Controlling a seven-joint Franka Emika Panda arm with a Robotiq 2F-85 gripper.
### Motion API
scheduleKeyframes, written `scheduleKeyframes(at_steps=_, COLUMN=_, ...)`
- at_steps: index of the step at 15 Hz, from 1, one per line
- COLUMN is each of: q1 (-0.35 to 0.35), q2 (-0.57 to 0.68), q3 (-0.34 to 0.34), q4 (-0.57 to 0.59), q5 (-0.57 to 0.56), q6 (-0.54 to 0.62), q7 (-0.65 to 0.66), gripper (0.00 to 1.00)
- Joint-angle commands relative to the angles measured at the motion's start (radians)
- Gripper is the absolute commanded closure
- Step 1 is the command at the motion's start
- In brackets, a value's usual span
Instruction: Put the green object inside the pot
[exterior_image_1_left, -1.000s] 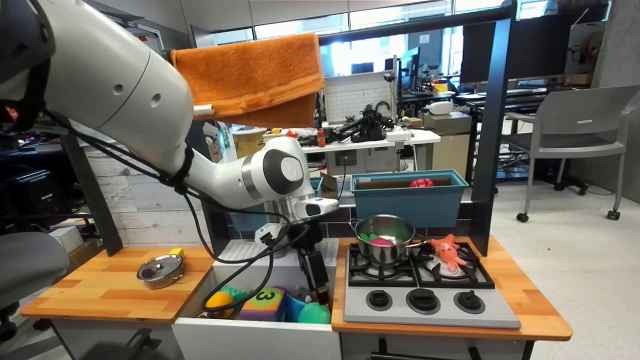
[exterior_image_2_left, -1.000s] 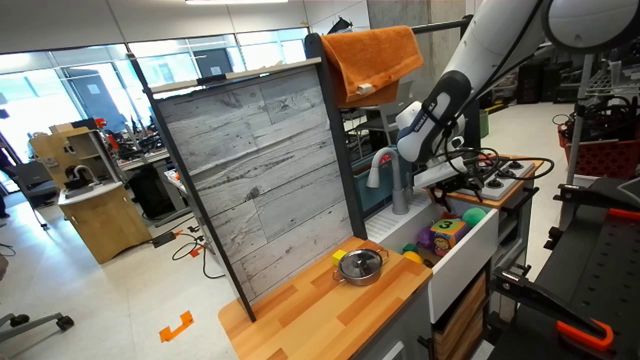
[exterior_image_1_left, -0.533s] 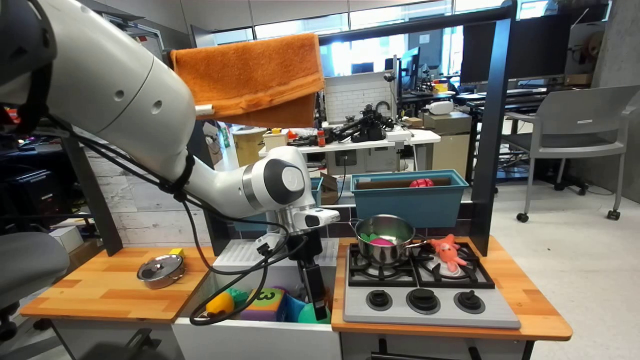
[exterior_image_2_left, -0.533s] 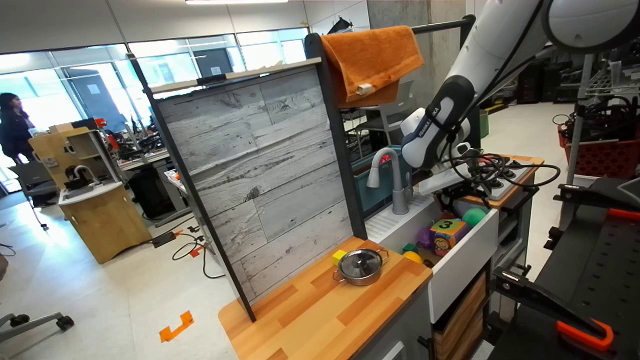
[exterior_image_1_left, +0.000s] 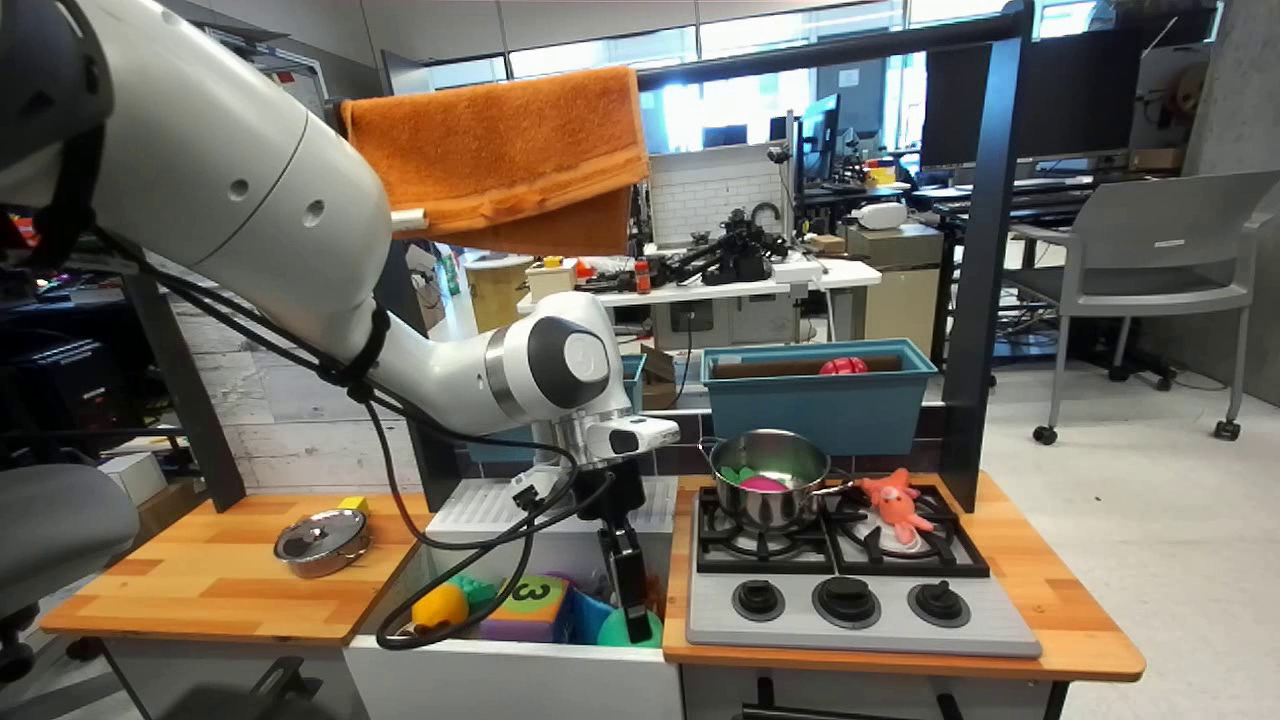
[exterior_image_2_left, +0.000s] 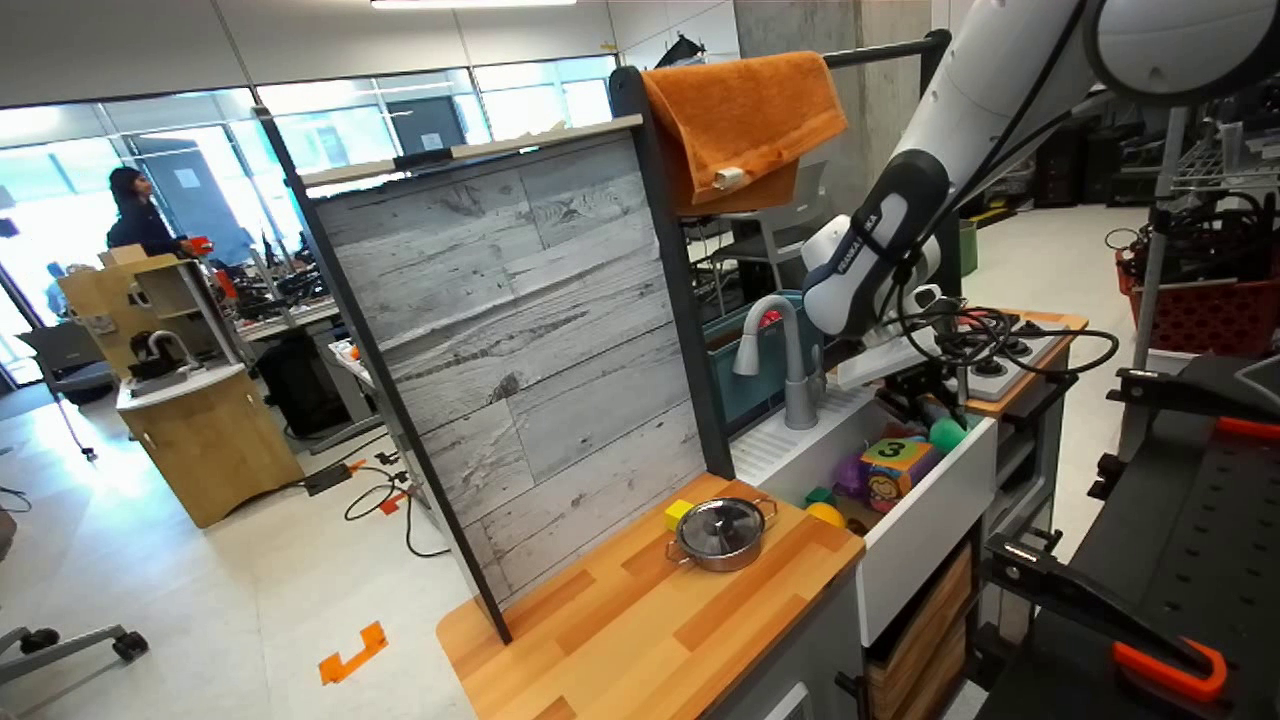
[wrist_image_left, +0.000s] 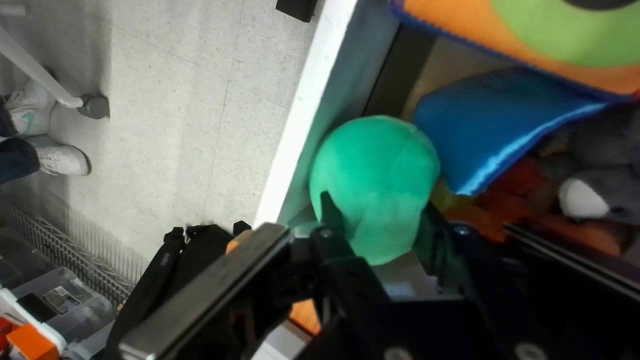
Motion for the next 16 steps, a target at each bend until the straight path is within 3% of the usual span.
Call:
scheduleKeyframes(at_steps=1, q1=-0.016, q2=0.017, q3=0.017, q4=0.047, q5=-0.002, q6=-0.034, q7=0.014, gripper=0.93)
scheduleKeyframes(at_steps=2, q1=-0.014, q2=0.017, q3=0.015, q4=0.051, q5=-0.004, q6=-0.038, q7=0.014, gripper=0.98)
scheduleKeyframes(at_steps=4, q1=-0.004, q2=0.017, q3=0.006, q4=0.069, q5=-0.019, q6=-0.033, q7=0.000, gripper=0.94)
scheduleKeyframes(at_steps=6, q1=0.006, q2=0.021, q3=0.004, q4=0.114, q5=-0.024, q6=-0.043, q7=-0.012, gripper=0.97)
scheduleKeyframes(at_steps=10, q1=0.047, q2=-0.058, q3=-0.002, q4=0.071, q5=-0.012, q6=-0.027, q7=-0.019, gripper=0.96)
scheduleKeyframes(at_steps=12, q1=0.067, q2=-0.097, q3=-0.004, q4=0.054, q5=-0.006, q6=-0.066, q7=0.000, gripper=0.96)
scheduleKeyframes(at_steps=16, q1=0.092, q2=-0.134, q3=-0.040, q4=0.083, q5=-0.005, q6=-0.310, q7=0.123, gripper=0.96)
